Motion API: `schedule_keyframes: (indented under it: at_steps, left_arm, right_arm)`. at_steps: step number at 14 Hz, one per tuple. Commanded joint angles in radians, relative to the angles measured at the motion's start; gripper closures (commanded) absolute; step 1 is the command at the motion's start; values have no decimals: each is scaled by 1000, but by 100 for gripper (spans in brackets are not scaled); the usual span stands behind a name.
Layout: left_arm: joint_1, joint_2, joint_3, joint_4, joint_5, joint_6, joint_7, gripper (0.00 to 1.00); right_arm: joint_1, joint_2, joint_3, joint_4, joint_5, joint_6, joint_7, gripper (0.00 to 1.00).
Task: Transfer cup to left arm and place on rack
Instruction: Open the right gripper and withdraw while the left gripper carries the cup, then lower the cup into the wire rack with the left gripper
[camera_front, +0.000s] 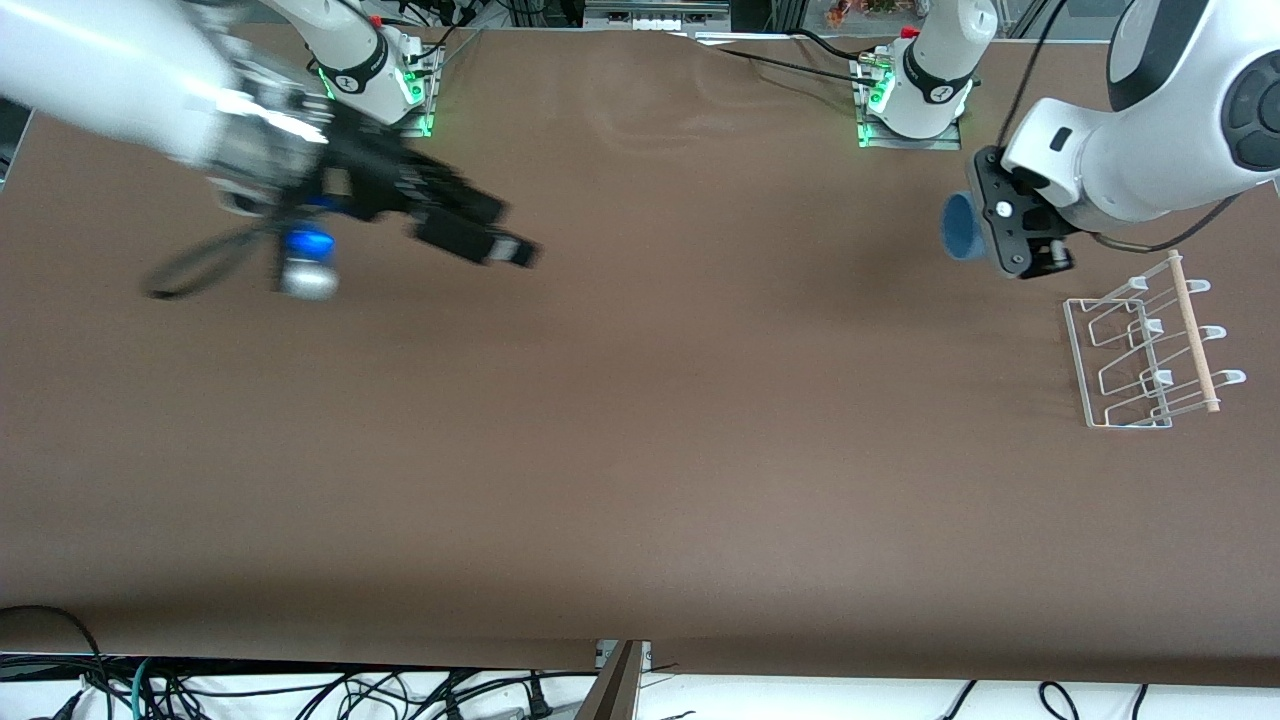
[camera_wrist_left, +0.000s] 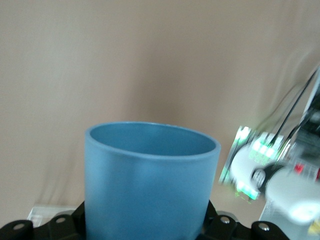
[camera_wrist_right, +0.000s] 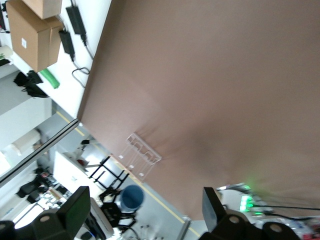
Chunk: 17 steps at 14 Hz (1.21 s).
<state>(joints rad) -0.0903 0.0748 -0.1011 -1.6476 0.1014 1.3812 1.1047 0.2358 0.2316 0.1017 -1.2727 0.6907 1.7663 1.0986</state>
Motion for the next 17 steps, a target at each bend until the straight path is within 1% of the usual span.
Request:
schedule_keyframes:
  at_steps: [1,2,4,6,8,9,10,11,12,13,14,15,16,17]
  left_arm:
    - [-8,42,-11,14,220,-22,-28,96]
    - [-6,62,-9,14,281,-22,-32,96]
    - [-2,121,-9,11,441,-36,-34,96]
    - [1,201,-5,9,628,-53,-34,96]
    - [18,265,1,-3,763,-70,-46,98]
    - [41,284,1,-4,811,-73,-66,100]
    - [53,307,1,-6,840,-73,-81,100]
    - [70,327,1,-12,880,-67,-107,100]
    - [108,333,0,-26,914,-51,-127,100]
    - [128,330,0,-47,923,-4,-134,100]
    - [139,332,1,-63,929,31,-135,100]
    - [161,333,0,-86,961,56,-155,100]
    - [168,329,0,-128,987,97,-192,100]
    - [176,323,1,-165,1006,139,-222,100]
  right_arm:
    - [2,-70,-170,-17,16,-193,-148,1]
    - [4,-93,-222,-19,6,-232,-190,1]
    - [2,-101,-284,-27,-13,-290,-276,1]
    - [2,-95,-300,-37,-80,-304,-341,1]
    - [0,-98,-312,-42,-155,-347,-403,1]
    - [-1,-116,-306,-77,-212,-349,-448,1]
    - [0,-168,-307,-155,-273,-329,-523,1]
    - [0,-210,-298,-242,-336,-297,-604,1]
    - [-6,-247,-272,-332,-377,-250,-656,1]
    - [-31,-296,-242,-425,-419,-175,-704,1]
    - [-68,-334,-197,-498,-457,-116,-735,1]
    - [-117,-362,-144,-549,-511,-76,-756,1]
    - [-159,-368,-104,-574,-551,-56,-796,1]
    - [-173,-368,-84,-582,-575,-48,-865,1]
